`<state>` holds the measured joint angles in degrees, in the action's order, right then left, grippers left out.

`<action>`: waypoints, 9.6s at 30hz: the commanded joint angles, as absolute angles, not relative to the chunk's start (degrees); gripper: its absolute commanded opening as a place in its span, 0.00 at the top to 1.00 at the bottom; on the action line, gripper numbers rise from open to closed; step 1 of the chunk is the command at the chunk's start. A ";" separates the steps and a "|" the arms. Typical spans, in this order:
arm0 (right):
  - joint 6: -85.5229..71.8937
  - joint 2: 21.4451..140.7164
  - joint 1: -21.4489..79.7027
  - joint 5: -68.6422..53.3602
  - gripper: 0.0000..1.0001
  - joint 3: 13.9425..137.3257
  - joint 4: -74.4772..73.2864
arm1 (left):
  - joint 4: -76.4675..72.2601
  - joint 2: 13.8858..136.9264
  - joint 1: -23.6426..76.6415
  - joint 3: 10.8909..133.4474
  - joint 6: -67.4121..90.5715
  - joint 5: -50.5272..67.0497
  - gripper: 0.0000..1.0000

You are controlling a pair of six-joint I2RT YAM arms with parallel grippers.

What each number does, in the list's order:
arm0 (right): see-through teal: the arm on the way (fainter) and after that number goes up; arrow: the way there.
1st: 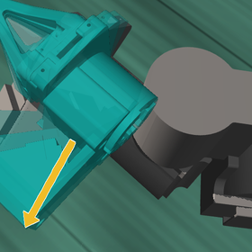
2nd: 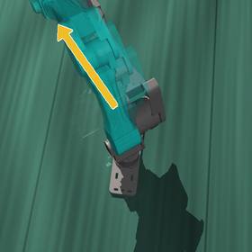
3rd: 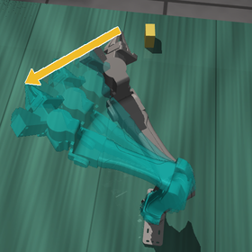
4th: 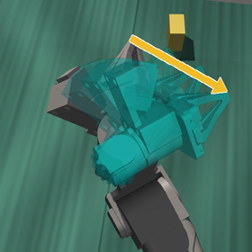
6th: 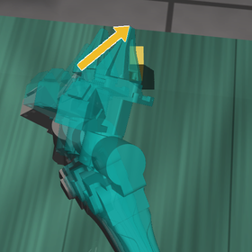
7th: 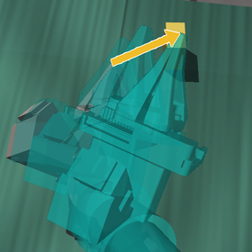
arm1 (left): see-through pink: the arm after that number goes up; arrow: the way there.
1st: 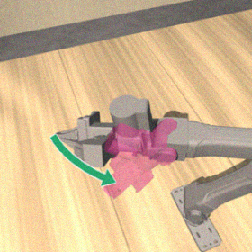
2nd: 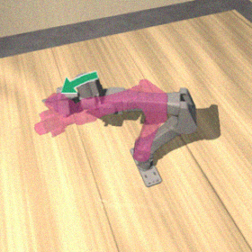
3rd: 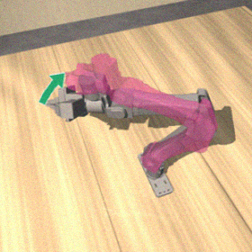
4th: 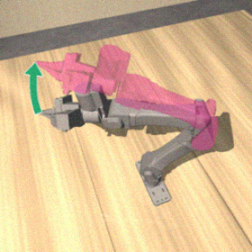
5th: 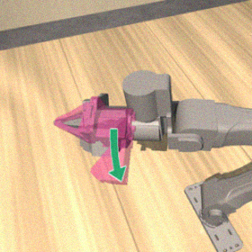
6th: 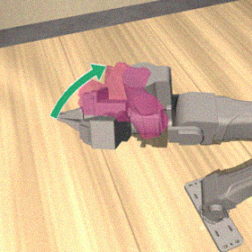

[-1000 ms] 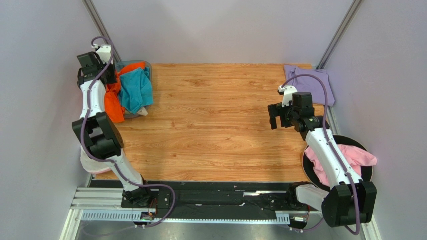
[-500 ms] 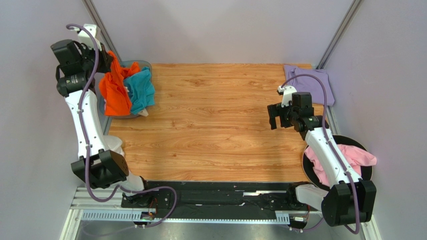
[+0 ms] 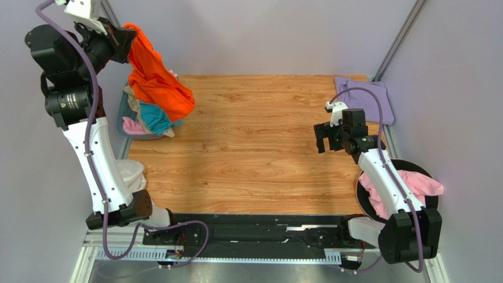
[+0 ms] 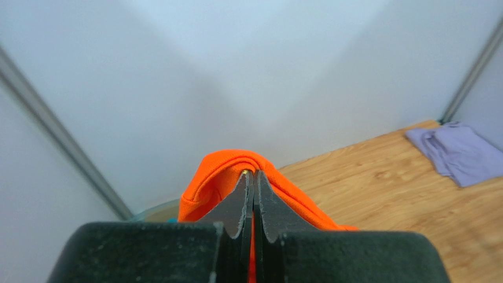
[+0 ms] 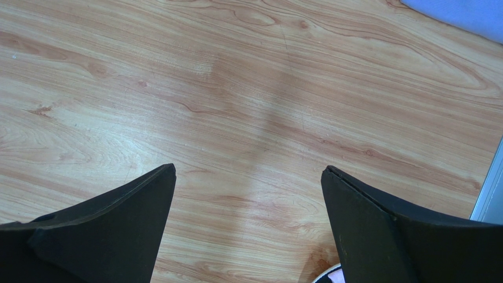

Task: Fold and stack the t-shirts
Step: Move the tshirt to the center of the board, then flatten the tshirt out

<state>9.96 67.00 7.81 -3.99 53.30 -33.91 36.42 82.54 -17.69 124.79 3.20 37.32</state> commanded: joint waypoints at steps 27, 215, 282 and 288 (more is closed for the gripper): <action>11.16 69.08 8.17 -2.11 0.00 55.02 -32.87 | 43.41 82.26 8.69 105.29 -1.30 47.02 1.00; 23.99 98.08 15.21 -5.18 0.86 91.25 -42.80 | 16.35 70.22 37.62 63.98 -34.98 -10.81 1.00; 31.90 115.40 25.22 2.64 0.39 92.28 -33.92 | 14.59 76.82 32.78 69.78 -40.34 -9.58 1.00; 31.73 118.30 24.96 1.94 0.39 94.74 -33.84 | 15.03 75.50 32.78 69.61 -40.96 -10.02 1.00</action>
<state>30.50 116.44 25.30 2.07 91.66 -34.96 16.88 77.08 32.95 69.36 -40.32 -10.20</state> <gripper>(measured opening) 0.611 0.008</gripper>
